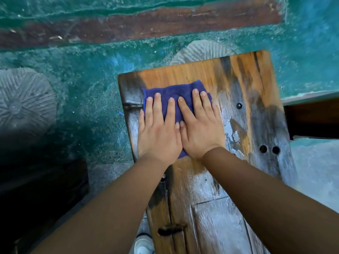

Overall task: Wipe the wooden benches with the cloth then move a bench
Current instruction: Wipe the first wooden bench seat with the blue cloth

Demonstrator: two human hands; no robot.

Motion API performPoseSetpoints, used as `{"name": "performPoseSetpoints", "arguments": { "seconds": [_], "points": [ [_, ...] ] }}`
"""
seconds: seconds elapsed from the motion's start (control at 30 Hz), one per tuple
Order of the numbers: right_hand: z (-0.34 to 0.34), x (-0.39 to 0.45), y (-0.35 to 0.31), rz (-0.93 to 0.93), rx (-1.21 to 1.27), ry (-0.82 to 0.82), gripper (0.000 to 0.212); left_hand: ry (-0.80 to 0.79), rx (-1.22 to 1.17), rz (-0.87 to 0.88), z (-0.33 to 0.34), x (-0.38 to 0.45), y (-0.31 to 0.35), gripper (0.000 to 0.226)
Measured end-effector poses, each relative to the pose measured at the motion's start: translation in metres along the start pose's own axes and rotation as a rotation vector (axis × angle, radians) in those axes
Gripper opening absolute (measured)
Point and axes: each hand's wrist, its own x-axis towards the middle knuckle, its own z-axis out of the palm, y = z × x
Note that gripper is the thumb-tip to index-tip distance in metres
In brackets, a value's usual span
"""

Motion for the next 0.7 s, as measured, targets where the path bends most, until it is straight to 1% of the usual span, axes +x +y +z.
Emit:
{"name": "performPoseSetpoints", "arguments": {
  "seconds": [0.3,0.4,0.53,0.63,0.7],
  "points": [
    [0.003,-0.001,0.001,-0.008,0.006,0.017,0.065,0.046,0.008,-0.013,0.0,-0.003,0.001,0.068],
    [0.006,-0.003,0.002,-0.008,0.009,0.053,0.065,0.072,0.017,-0.015,0.002,-0.007,0.001,0.065],
    [0.006,-0.004,0.004,-0.05,-0.015,0.043,0.063,0.071,0.028,-0.04,0.003,-0.01,0.007,0.059],
    [0.008,-0.036,0.013,-0.169,-0.096,0.0,0.066,0.064,0.038,-0.094,0.015,-0.051,0.021,0.06],
    [0.018,-0.089,0.018,-0.219,-0.108,-0.033,0.067,0.056,0.022,-0.125,0.032,-0.105,0.037,0.062]
  ]
}}
